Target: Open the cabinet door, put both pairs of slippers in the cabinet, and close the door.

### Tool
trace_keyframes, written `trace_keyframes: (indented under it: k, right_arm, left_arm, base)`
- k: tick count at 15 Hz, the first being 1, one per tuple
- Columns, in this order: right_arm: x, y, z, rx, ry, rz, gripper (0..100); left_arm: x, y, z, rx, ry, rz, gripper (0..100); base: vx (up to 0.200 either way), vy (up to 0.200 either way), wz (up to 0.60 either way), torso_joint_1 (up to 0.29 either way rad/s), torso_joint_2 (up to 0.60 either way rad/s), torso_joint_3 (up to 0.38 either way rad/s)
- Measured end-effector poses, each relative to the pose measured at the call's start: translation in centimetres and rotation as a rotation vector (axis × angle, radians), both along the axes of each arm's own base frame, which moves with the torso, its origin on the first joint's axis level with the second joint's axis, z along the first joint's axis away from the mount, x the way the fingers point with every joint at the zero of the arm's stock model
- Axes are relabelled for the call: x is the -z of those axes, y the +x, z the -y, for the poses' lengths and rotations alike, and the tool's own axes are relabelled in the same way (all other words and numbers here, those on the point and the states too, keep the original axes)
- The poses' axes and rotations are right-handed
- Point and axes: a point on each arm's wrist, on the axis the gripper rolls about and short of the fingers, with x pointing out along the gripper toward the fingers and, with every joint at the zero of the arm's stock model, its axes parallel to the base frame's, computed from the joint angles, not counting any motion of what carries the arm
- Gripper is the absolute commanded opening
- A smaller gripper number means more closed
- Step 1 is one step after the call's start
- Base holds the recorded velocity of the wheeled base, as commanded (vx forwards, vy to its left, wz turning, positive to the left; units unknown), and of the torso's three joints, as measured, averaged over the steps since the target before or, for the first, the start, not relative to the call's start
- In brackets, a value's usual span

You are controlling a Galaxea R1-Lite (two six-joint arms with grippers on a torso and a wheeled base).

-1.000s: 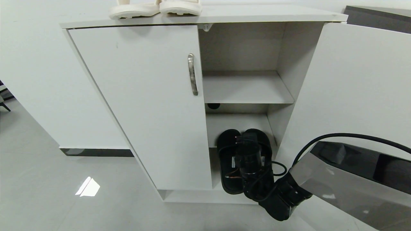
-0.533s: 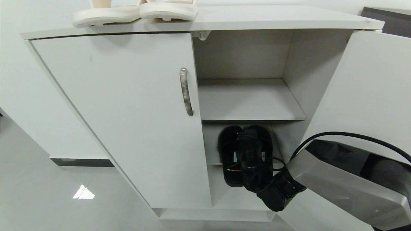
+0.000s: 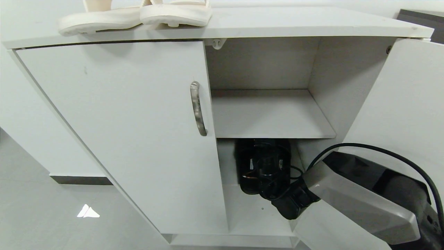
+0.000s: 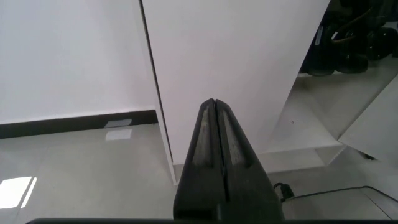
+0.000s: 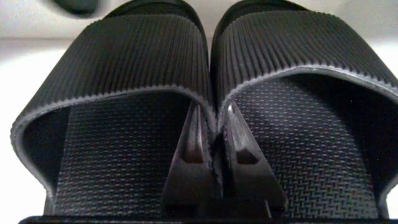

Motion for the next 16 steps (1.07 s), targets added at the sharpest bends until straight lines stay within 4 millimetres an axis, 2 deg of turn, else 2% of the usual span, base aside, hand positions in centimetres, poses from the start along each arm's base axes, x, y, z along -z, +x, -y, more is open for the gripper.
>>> trace_keyframes:
  k: [5, 6, 9, 12, 13, 16]
  right_arm:
    - [1.3, 1.1, -0.2, 0.011, -0.007, -0.009, 0]
    - [1.5, 1.2, -0.3, 0.008, -0.008, -0.010, 100]
    - [1.9, 1.3, -0.1, 0.014, -0.015, -0.017, 100]
    - [3.1, 0.1, 0.6, -0.004, -0.034, -0.048, 100]
    - [3.1, -0.5, 0.9, -0.027, -0.029, -0.046, 100]
    - [2.7, -4.3, 1.9, -0.159, -0.023, -0.064, 100]
  left_arm:
    - [0.0, 0.0, 0.0, 0.000, 0.000, 0.000, 0]
    - [0.0, 0.0, 0.0, 0.000, 0.000, 0.000, 0]
    - [0.0, 0.0, 0.0, 0.000, 0.000, 0.000, 0]
    - [0.0, 0.0, 0.0, 0.000, -0.002, -0.001, 0]
    - [0.0, 0.0, 0.0, 0.000, -0.002, -0.001, 0]
    - [0.0, 0.0, 0.0, -0.001, -0.001, -0.001, 0]
  base:
    - [0.000, 0.000, 0.00, 0.000, 0.00, 0.000]
    - [0.000, 0.000, 0.00, 0.000, 0.00, 0.000]
    - [0.000, 0.000, 0.00, 0.000, 0.00, 0.000]
    - [0.000, 0.000, 0.00, 0.000, 0.00, 0.000]
    - [0.000, 0.000, 0.00, 0.000, 0.00, 0.000]
    - [0.000, 0.000, 0.00, 0.000, 0.00, 0.000]
